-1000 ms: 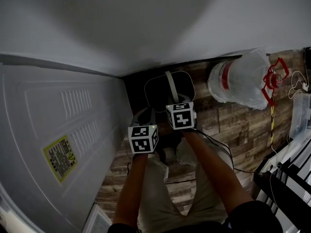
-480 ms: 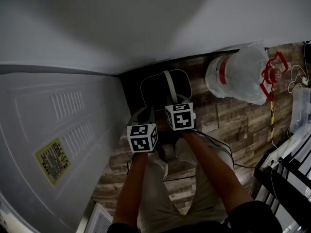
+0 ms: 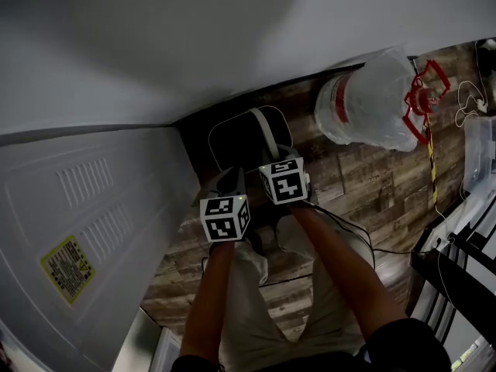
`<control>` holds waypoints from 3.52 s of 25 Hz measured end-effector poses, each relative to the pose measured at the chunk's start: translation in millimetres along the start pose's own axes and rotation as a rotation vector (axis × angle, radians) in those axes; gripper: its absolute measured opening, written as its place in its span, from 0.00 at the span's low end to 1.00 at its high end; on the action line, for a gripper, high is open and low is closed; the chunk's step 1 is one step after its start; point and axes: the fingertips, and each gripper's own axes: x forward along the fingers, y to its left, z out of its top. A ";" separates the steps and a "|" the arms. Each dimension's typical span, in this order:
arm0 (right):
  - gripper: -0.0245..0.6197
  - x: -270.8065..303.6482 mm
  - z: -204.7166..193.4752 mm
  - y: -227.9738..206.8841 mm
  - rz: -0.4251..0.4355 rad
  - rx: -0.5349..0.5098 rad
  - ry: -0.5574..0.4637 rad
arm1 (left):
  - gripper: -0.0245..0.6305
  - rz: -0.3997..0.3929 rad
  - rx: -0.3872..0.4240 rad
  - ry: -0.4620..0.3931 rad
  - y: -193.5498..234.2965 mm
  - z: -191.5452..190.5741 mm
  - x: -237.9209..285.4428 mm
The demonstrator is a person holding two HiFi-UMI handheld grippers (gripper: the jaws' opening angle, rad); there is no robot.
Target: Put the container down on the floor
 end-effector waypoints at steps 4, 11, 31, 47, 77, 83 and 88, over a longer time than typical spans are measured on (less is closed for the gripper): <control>0.09 1.6 -6.0 -20.9 -0.025 0.021 0.007 | 0.07 -0.020 0.018 0.009 -11.0 -1.2 10.0; 0.09 4.7 -9.0 -50.0 -0.066 0.009 0.032 | 0.07 -0.053 0.044 0.026 -27.9 -2.0 30.8; 0.22 35.9 -39.2 -97.0 -0.074 0.145 0.097 | 0.07 -0.117 0.107 0.055 -54.8 -2.5 73.2; 0.32 50.2 -56.6 -117.2 -0.087 0.165 0.145 | 0.07 -0.113 0.098 0.068 -57.1 -4.1 83.5; 0.44 29.8 -77.9 -133.1 -0.127 0.253 0.220 | 0.07 -0.120 0.120 0.067 -62.6 10.1 83.8; 0.44 8.1 -73.9 -120.0 -0.101 0.274 0.217 | 0.07 -0.115 0.127 0.061 -70.6 28.5 61.8; 0.44 -23.3 -54.7 -105.9 -0.093 0.299 0.192 | 0.07 -0.114 0.143 0.069 -82.9 41.8 36.2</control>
